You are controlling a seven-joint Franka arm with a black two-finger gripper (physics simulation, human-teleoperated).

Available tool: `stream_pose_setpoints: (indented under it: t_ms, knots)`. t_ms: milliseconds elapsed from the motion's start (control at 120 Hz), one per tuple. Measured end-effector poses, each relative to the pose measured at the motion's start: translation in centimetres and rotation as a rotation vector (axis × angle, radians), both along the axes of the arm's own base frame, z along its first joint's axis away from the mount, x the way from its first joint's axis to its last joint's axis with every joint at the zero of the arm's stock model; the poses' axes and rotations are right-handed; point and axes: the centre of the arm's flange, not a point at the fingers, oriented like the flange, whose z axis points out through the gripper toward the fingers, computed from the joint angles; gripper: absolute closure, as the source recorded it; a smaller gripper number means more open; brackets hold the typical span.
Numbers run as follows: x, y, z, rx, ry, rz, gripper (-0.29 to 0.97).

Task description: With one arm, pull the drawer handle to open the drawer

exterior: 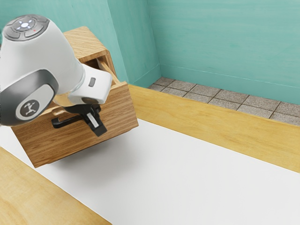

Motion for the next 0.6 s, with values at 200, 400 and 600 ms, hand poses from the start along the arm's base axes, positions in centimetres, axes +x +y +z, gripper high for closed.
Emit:
stream_pose_setpoints:
  t_ms: [200, 400, 600]
  knots:
    - [0.0, -1.1, -0.3, -0.034, -0.005, 0.027, 0.40]
    - [-0.9, -3.4, -0.8, -0.081, -0.012, 0.040, 0.24]
    - [-1.5, -5.1, -0.8, -0.121, -0.022, 0.056, 0.31]
